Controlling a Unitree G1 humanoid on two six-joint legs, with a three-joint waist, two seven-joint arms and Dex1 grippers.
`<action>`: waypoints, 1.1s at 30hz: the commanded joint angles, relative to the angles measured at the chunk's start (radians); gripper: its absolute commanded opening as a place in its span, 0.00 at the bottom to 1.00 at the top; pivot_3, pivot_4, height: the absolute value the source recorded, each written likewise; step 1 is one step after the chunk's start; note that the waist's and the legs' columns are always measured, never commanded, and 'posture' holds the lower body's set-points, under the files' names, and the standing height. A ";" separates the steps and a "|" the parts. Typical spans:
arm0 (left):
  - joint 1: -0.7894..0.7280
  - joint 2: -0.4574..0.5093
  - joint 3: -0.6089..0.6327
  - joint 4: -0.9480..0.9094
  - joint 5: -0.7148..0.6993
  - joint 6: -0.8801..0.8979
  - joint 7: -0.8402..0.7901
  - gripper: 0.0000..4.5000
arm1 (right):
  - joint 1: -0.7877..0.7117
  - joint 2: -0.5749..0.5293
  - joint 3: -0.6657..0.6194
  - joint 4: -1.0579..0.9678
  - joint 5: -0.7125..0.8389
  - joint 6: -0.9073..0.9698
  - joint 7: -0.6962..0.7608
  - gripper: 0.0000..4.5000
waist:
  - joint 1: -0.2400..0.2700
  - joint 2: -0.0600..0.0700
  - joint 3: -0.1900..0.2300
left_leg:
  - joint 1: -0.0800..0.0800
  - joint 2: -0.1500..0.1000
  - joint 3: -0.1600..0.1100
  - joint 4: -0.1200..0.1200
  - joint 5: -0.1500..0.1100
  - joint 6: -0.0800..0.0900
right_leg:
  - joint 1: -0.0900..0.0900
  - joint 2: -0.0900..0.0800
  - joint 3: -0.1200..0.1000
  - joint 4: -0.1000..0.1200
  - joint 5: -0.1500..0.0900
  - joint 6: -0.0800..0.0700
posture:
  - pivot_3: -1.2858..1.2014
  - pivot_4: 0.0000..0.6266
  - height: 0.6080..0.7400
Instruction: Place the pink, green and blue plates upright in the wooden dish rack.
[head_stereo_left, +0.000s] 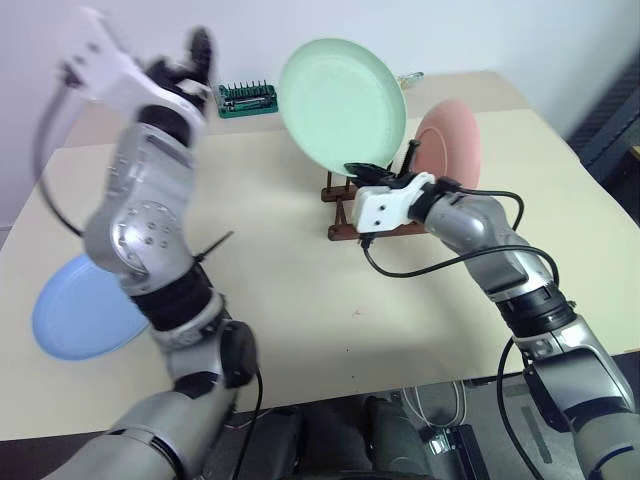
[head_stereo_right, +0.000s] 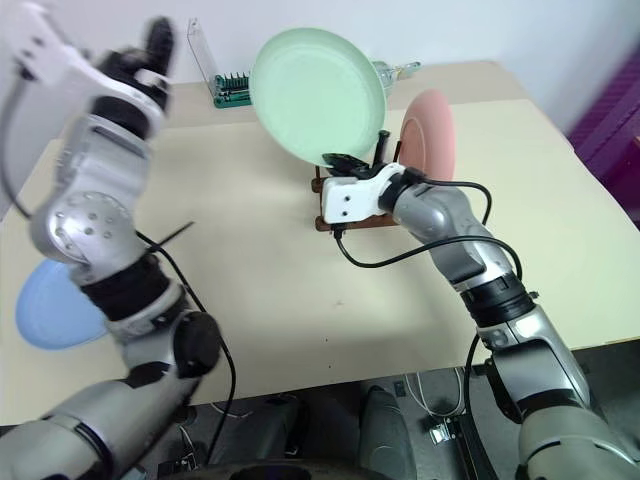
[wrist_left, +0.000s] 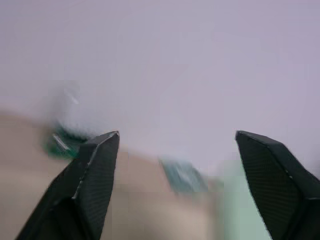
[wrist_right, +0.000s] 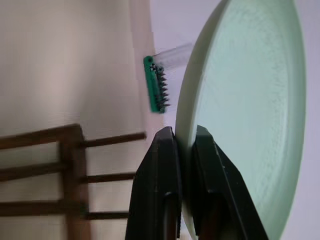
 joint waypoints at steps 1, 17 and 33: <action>0.107 0.150 -0.133 0.064 0.094 -0.124 -0.149 0.80 | 0.020 0.039 -0.203 -0.238 0.424 0.269 0.115 0.00 | -0.006 0.000 0.000 | 0.000 0.001 0.000 0.000 0.000 0.000 | 0.000 0.001 0.000 0.000 0.000 -0.001 | 0.52 0.24 1.00; 0.598 0.367 -0.561 -0.134 -0.177 -0.162 -0.913 0.80 | 0.034 0.055 -0.489 -0.462 1.295 1.110 -0.138 0.00 | 0.007 0.006 0.000 | -0.001 0.004 0.001 0.001 -0.002 0.002 | 0.000 0.003 0.000 -0.001 0.003 -0.005 | 0.52 0.24 1.00; 0.668 0.422 -0.556 -0.197 -0.184 -0.152 -0.892 0.80 | -0.066 0.020 -0.496 -0.140 1.186 1.049 -0.055 0.00 | 0.010 0.007 0.000 | -0.001 0.004 0.002 0.001 -0.002 0.002 | 0.000 0.003 0.000 -0.001 0.003 -0.005 | 0.52 0.24 1.00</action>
